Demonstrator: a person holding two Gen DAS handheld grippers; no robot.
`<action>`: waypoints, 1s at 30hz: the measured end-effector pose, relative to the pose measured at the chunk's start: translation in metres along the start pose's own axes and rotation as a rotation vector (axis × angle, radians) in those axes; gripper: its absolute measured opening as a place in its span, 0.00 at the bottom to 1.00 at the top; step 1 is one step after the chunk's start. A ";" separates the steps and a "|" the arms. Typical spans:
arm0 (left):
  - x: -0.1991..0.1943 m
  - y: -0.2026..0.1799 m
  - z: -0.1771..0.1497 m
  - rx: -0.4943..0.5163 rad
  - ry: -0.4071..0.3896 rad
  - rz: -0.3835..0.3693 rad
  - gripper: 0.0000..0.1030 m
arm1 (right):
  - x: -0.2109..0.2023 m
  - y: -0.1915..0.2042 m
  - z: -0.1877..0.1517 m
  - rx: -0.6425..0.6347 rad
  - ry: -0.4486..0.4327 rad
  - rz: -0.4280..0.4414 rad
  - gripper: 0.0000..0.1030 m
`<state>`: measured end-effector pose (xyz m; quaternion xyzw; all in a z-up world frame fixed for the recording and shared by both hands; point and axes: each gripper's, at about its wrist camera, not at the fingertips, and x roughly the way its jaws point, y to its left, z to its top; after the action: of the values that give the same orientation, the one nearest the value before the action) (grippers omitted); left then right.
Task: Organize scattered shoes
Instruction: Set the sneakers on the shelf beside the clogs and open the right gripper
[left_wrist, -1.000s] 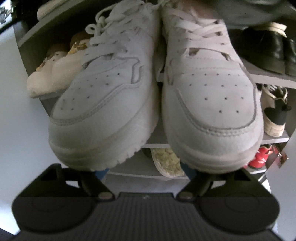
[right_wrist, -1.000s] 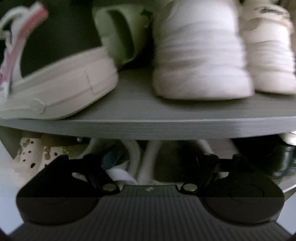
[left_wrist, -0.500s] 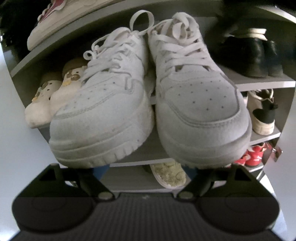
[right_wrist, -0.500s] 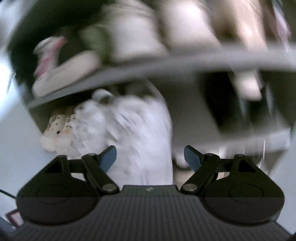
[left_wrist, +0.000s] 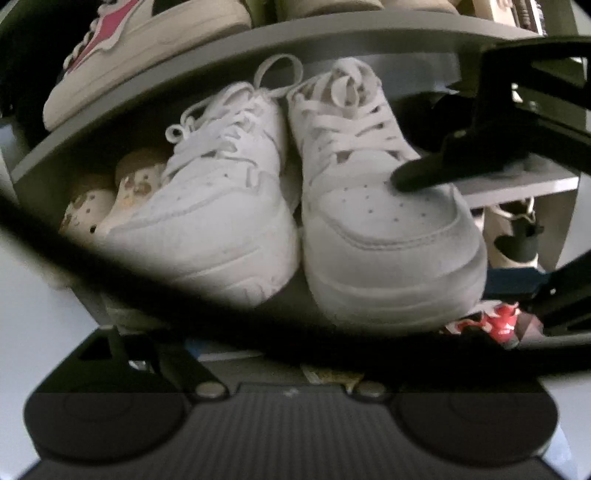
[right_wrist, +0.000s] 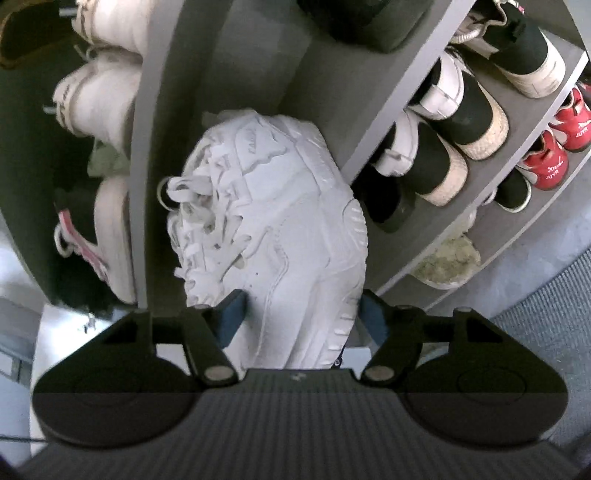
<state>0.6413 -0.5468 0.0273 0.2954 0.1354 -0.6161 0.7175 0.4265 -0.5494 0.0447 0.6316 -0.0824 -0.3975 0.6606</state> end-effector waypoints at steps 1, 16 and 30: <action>0.003 0.000 0.003 -0.001 -0.003 -0.002 0.83 | 0.001 0.002 0.002 0.001 -0.009 -0.003 0.67; 0.044 -0.009 0.028 0.008 -0.016 0.037 0.86 | 0.051 0.003 0.051 0.016 -0.025 -0.008 0.70; 0.012 0.032 0.014 -0.052 0.009 0.085 0.83 | 0.026 0.004 0.023 0.075 -0.024 0.014 0.66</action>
<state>0.6725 -0.5629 0.0400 0.2848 0.1417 -0.5800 0.7499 0.4316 -0.5835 0.0422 0.6503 -0.1097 -0.3970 0.6383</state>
